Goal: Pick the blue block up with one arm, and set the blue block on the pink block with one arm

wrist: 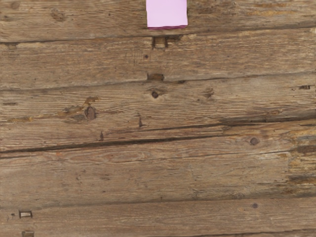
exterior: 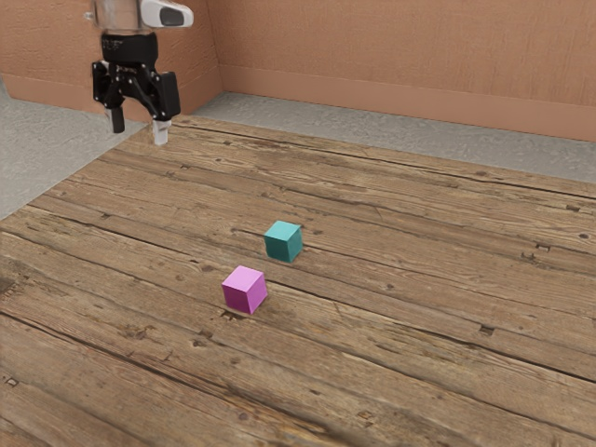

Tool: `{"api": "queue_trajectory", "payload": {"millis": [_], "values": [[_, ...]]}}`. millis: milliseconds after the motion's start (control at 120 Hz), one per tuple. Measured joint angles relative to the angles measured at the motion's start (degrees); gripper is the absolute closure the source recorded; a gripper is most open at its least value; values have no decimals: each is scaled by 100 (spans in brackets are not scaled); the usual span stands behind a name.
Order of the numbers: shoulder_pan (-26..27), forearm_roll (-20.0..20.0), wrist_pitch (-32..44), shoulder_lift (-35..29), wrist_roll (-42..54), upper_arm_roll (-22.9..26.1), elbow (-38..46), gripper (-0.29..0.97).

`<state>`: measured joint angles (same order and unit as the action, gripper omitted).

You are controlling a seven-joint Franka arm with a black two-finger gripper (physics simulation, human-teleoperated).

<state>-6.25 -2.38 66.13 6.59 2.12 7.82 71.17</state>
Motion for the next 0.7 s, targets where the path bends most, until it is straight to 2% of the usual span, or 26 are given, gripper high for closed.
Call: {"api": "queue_trajectory", "payload": {"millis": [108, 267, 383, 700], "values": [[23, -12, 659, 6, 43, 20, 12, 0], [57, -32, 1210, 133, 94, 29, -17, 0], [72, -45, 1798, 758, 122, 3, -21, 0], [230, -37, 3059, 1908, 175, -6, -33, 0]]}}
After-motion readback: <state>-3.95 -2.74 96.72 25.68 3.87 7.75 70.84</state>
